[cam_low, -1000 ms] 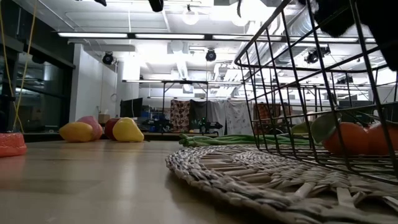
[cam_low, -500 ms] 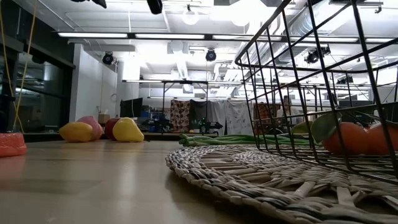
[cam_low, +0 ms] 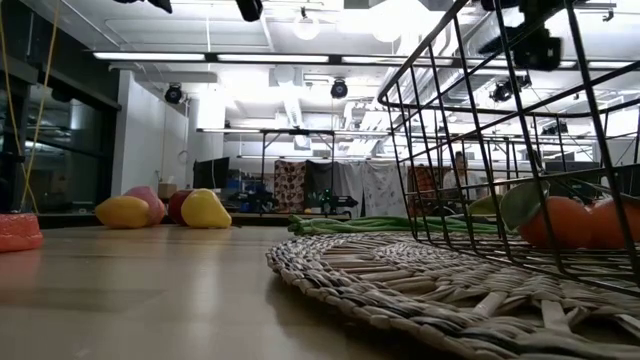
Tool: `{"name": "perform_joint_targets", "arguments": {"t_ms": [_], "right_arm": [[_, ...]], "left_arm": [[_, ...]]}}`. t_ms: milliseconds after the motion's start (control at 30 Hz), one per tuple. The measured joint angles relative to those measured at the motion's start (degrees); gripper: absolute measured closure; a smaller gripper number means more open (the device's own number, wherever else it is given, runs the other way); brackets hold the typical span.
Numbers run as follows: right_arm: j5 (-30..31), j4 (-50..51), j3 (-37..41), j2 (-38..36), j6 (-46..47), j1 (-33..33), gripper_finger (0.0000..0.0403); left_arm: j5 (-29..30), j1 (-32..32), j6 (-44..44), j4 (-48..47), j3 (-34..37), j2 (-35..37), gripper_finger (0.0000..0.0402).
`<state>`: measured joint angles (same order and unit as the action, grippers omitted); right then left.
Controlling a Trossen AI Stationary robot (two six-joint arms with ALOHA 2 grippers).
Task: Build produce basket
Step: Put the carrot into the wire basket
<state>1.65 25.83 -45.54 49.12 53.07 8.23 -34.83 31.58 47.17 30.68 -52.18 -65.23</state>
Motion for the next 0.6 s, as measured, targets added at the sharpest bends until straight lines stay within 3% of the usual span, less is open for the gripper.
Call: {"name": "perform_joint_targets", "arguments": {"t_ms": [333, 500, 600], "right_arm": [[3.1, -21.3, 3.3, 1.9, -19.0, -5.3, 0.0151], [0.7, -24.5, 3.3, 1.6, -22.8, -9.7, 0.0151], [-2.4, -24.5, 3.3, 1.4, -23.6, -11.5, 0.0151]], "left_arm": [[0.7, -2.7, -18.0, -13.5, 0.0, 0.3, 0.0143], [8.4, -7.2, -23.5, -20.2, 0.1, 1.9, 0.0161], [14.5, -10.5, -24.8, -19.0, 3.4, 4.9, 0.0176]]}}
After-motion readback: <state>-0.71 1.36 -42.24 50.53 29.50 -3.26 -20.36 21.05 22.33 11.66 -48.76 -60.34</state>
